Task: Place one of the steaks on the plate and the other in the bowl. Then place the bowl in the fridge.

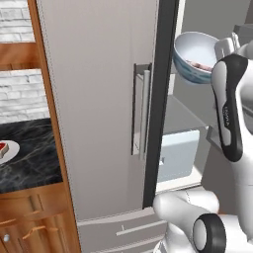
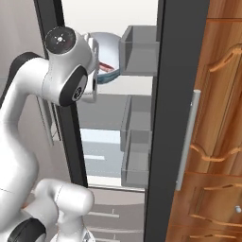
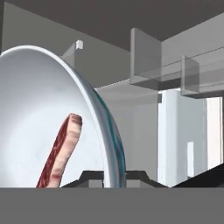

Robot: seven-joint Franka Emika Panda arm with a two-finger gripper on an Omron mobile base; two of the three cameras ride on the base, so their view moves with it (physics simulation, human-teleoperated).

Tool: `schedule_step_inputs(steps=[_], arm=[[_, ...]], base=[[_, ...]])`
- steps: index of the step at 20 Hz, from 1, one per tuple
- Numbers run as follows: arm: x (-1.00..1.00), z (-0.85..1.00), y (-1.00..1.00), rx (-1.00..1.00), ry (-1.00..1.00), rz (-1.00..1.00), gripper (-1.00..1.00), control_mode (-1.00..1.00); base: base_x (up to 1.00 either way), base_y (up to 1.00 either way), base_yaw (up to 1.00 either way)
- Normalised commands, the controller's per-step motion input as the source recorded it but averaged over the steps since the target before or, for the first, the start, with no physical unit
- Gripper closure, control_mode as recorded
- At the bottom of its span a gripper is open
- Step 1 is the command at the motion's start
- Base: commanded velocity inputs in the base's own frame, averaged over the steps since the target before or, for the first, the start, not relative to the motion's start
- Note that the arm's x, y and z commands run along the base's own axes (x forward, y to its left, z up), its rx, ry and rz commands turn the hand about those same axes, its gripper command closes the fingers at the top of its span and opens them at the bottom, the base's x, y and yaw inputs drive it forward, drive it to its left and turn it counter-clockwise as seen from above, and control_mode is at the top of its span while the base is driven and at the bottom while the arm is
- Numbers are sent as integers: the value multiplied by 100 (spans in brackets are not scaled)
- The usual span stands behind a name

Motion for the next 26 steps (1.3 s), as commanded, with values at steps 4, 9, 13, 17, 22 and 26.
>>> schedule_step_inputs(steps=[4, 9, 13, 17, 22, 26], arm=[[61, 11, -13, 0, -4, 0, 100, -100], [50, 32, -3, 1, 1, 0, 100, -100], [57, 7, -15, 0, 0, 1, 100, -100], [51, 0, -10, 0, 0, 2, 100, -100], [51, -2, 0, 0, 0, 0, 100, -100], [57, -19, 0, 0, 1, 0, 100, -100]], base=[[0, 0, 0], [0, 0, 0], [0, 0, 0], [0, 0, 0], [0, 0, 0], [0, 0, 0]])
